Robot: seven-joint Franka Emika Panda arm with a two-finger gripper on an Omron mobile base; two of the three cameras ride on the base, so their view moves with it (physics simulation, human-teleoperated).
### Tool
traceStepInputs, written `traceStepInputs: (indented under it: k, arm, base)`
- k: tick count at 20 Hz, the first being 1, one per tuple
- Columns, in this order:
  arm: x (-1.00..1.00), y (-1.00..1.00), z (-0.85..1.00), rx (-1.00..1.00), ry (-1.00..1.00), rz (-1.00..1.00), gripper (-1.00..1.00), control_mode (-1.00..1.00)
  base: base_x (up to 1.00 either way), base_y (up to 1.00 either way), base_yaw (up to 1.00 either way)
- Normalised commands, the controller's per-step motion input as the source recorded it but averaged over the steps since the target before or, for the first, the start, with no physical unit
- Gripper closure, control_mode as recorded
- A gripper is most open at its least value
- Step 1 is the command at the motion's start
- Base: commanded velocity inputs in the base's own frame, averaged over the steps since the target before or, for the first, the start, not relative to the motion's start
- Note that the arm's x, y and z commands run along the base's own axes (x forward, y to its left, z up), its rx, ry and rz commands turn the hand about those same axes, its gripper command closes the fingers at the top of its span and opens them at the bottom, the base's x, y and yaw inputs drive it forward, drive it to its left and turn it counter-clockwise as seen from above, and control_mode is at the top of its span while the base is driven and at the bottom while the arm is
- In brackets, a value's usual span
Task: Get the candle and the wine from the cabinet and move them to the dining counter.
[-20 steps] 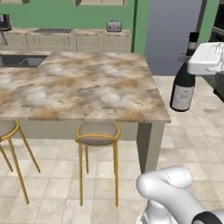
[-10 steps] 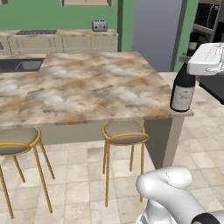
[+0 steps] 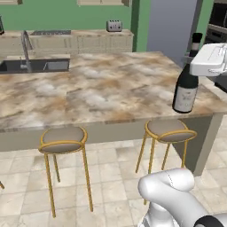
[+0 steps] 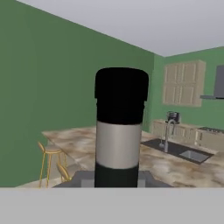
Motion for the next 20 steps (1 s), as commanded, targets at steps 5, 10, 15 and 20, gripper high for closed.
traceStepInputs:
  k: [5, 10, 15, 20]
  arm:
    - [0.00, 0.00, 0.00, 0.00, 0.00, 0.00, 1.00, 1.00]
    - [0.00, 0.00, 0.00, 0.00, 0.00, 0.00, 1.00, 1.00]
    - [0.00, 0.00, 0.00, 0.00, 0.00, 0.00, 1.00, 1.00]
    - [0.00, 0.00, 0.00, 0.00, 0.00, 0.00, 1.00, 1.00]
  base:
    - [0.43, 1.00, -0.09]
    - [0.86, 1.00, -0.25]
    - [0.95, 0.99, -0.30]
    - [0.31, 0.63, -0.08]
